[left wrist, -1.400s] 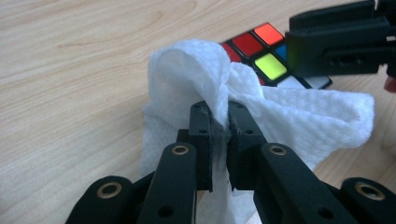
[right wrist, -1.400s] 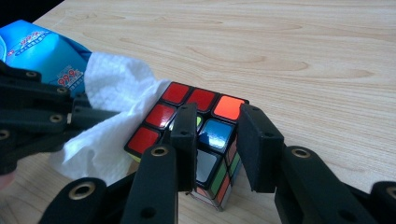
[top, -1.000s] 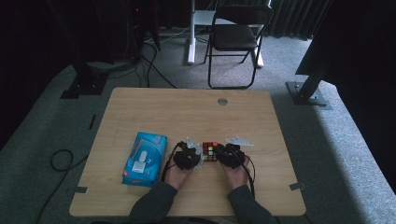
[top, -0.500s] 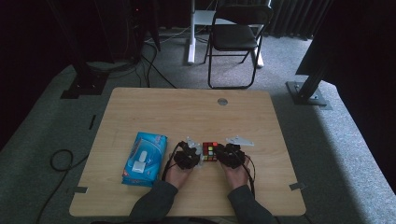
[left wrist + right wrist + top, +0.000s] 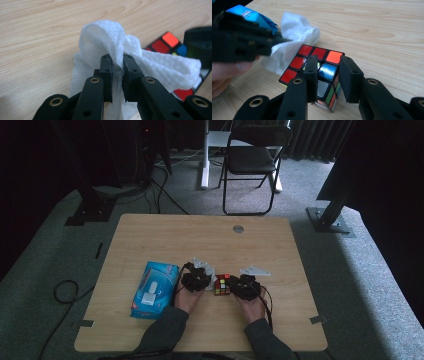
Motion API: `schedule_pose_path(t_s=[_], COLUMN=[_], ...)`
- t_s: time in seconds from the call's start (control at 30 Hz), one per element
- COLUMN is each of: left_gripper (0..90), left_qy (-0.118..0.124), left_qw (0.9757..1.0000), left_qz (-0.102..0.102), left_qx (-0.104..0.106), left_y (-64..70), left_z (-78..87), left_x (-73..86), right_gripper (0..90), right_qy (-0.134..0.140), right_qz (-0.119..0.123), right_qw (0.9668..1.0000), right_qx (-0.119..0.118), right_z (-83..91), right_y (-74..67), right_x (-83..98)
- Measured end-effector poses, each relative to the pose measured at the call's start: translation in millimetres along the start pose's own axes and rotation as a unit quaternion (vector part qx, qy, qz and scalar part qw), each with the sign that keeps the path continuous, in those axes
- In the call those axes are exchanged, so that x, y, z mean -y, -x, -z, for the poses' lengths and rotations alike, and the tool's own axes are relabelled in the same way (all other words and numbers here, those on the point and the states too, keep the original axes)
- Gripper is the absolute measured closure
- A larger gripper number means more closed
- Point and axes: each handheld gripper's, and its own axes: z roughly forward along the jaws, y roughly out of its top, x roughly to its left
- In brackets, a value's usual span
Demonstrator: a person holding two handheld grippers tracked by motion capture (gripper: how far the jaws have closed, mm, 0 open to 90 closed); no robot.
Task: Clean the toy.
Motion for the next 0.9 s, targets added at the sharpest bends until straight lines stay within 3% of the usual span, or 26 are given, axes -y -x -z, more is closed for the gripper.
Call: schedule_pose_path(t_s=[0.13, 0.33, 0.47, 0.77, 0.9], left_gripper=[80.3, 81.0, 81.0, 80.6, 80.0], left_qy=[-0.005, -0.013, -0.015, -0.024, -0.025], left_qw=[0.9999, 0.9999, 0.9997, 0.9986, 0.9986], left_qz=[0.004, 0.001, 0.0, -0.035, -0.036], left_qx=[0.007, 0.008, 0.02, 0.031, 0.031], left_y=[-0.8, 1.5, 3.5, 23.6, 25.3], left_z=[-0.5, 4.7, 8.9, 13.5, 12.6], left_x=[-0.4, 3.1, 8.3, 18.4, 17.8], right_gripper=[68.1, 66.3, 66.5, 64.0, 58.8], right_qy=[-0.002, 0.001, 0.006, 0.01, 0.005], right_qz=[0.002, -0.007, -0.019, -0.027, -0.032], right_qw=[1.0, 0.9999, 0.9994, 0.9984, 0.998], right_qx=[-0.004, 0.011, 0.027, 0.048, 0.055], right_z=[-0.4, -1.3, -1.6, -4.0, -3.5], right_y=[0.1, 2.0, 4.1, 5.5, 7.9], right_x=[-0.6, -2.0, -3.2, -5.4, -6.5])
